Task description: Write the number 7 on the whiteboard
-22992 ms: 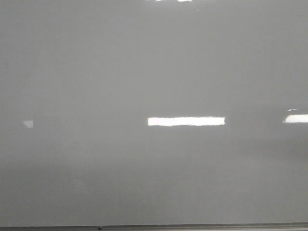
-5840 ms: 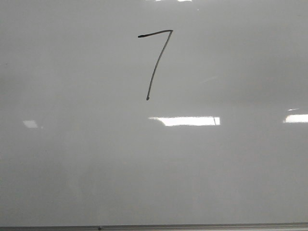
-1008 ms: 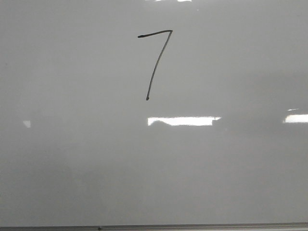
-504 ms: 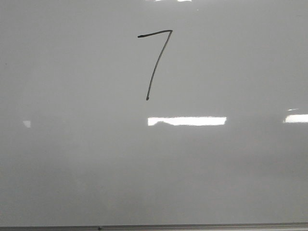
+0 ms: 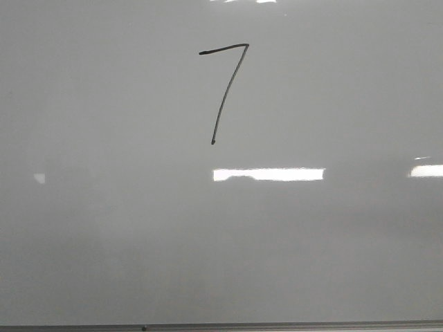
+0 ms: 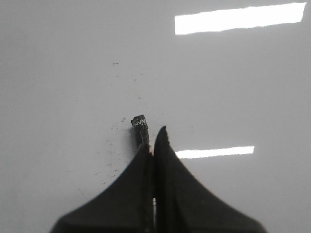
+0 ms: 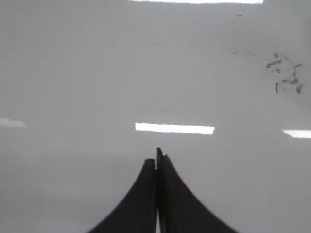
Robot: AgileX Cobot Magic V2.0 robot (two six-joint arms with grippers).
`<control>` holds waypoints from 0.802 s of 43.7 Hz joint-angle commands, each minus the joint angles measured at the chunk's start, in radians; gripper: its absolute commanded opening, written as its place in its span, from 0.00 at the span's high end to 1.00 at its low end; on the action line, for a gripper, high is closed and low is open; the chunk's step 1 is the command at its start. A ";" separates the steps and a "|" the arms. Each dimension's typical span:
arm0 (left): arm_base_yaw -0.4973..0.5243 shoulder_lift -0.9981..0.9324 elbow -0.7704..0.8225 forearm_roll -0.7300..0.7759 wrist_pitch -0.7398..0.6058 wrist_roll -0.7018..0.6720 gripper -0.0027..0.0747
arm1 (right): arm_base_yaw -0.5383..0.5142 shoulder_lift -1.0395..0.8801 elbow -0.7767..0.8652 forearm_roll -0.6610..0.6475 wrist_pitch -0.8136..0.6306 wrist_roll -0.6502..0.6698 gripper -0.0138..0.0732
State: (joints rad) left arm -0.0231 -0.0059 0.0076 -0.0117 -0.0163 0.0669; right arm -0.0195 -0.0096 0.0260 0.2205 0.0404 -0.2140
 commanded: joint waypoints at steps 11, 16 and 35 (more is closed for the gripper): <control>-0.005 -0.013 0.014 -0.010 -0.083 -0.002 0.99 | 0.005 -0.022 -0.002 -0.287 -0.140 0.304 0.92; -0.005 -0.013 0.014 -0.010 -0.083 -0.002 0.99 | 0.005 -0.022 -0.002 -0.287 -0.146 0.304 0.92; -0.005 -0.013 0.014 -0.010 -0.083 -0.002 0.99 | 0.018 -0.022 -0.002 -0.284 -0.164 0.304 0.92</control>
State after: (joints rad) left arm -0.0231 -0.0059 0.0076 -0.0117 -0.0163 0.0669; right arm -0.0108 -0.0096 0.0260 -0.0508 -0.0357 0.0906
